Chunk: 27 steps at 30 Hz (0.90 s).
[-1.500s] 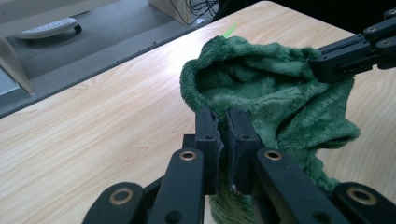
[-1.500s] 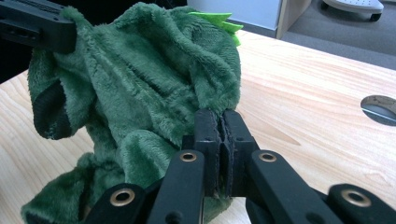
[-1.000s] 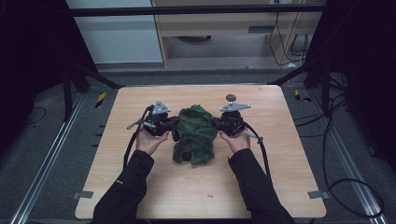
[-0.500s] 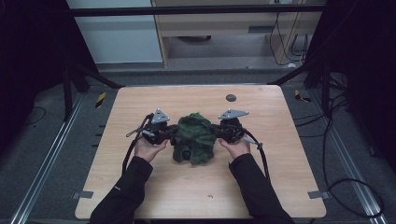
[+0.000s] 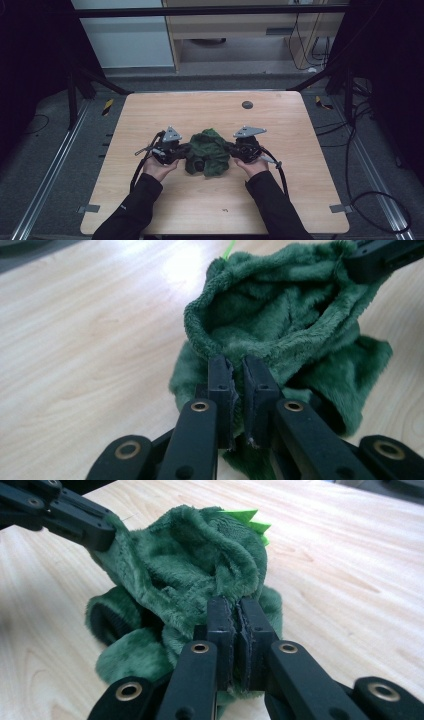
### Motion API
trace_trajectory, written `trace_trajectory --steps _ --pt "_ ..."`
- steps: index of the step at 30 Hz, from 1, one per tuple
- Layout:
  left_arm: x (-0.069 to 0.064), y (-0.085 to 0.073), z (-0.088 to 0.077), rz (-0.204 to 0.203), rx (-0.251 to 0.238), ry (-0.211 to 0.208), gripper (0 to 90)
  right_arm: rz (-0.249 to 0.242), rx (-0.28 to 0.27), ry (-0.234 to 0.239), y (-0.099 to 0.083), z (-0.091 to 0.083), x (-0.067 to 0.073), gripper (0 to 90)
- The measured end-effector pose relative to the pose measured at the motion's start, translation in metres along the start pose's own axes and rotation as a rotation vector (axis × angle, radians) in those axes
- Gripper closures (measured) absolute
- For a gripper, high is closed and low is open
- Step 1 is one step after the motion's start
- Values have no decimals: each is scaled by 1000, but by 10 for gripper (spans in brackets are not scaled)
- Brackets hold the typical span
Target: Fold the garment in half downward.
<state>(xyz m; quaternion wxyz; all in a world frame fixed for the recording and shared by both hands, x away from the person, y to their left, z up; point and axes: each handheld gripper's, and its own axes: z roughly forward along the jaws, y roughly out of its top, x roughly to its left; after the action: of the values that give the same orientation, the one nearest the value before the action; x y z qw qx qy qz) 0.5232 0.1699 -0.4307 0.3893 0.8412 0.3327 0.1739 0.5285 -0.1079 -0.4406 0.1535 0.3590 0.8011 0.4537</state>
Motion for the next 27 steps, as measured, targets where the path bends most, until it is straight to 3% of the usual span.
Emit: trace_trajectory --steps 15,27 --pt "-16 -22 1 21 67 -7 821 8 53 41 -28 -5 13 845" --pt "-22 -37 1 40 110 -6 819 9 81 56 -40 -5 21 831"
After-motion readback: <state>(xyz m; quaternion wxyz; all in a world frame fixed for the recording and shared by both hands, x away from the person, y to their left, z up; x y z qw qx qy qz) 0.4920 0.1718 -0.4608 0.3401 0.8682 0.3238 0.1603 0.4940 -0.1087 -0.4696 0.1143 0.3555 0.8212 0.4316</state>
